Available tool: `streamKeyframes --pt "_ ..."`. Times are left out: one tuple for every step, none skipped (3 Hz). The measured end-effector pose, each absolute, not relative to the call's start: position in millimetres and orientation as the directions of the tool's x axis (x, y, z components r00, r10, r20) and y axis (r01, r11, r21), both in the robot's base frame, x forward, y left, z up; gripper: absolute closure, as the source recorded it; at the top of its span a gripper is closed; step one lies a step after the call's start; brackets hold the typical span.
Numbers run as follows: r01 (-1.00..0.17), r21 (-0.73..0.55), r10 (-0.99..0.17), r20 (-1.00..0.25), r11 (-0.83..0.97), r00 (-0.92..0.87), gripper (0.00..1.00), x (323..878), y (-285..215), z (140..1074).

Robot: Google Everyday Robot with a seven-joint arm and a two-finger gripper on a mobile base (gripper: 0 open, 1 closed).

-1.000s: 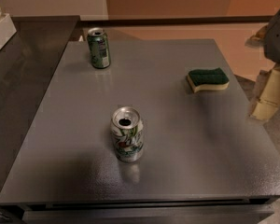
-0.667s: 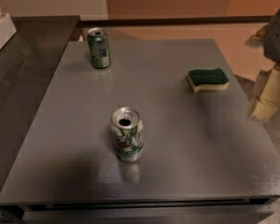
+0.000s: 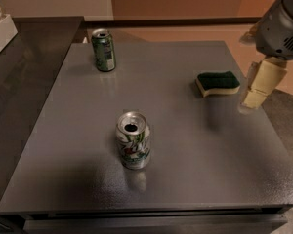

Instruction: Move sponge near 7up can

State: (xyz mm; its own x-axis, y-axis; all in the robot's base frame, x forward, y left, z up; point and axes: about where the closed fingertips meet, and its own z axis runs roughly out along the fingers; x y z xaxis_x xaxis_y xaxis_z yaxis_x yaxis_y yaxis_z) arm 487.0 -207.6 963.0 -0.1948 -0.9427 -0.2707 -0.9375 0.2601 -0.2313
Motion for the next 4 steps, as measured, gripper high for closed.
streamKeyframes --pt "-0.943 -0.226 -0.938 -0.3 0.245 -0.172 0.0 525 -201 951" --pt "-0.947 -0.217 -0.933 -0.321 0.237 -0.16 0.0 560 -200 938" --pt "-0.955 -0.186 -0.932 -0.325 0.23 -0.162 0.0 587 -200 916" --pt "-0.963 -0.15 -0.933 -0.318 0.225 -0.168 0.0 599 -201 895"
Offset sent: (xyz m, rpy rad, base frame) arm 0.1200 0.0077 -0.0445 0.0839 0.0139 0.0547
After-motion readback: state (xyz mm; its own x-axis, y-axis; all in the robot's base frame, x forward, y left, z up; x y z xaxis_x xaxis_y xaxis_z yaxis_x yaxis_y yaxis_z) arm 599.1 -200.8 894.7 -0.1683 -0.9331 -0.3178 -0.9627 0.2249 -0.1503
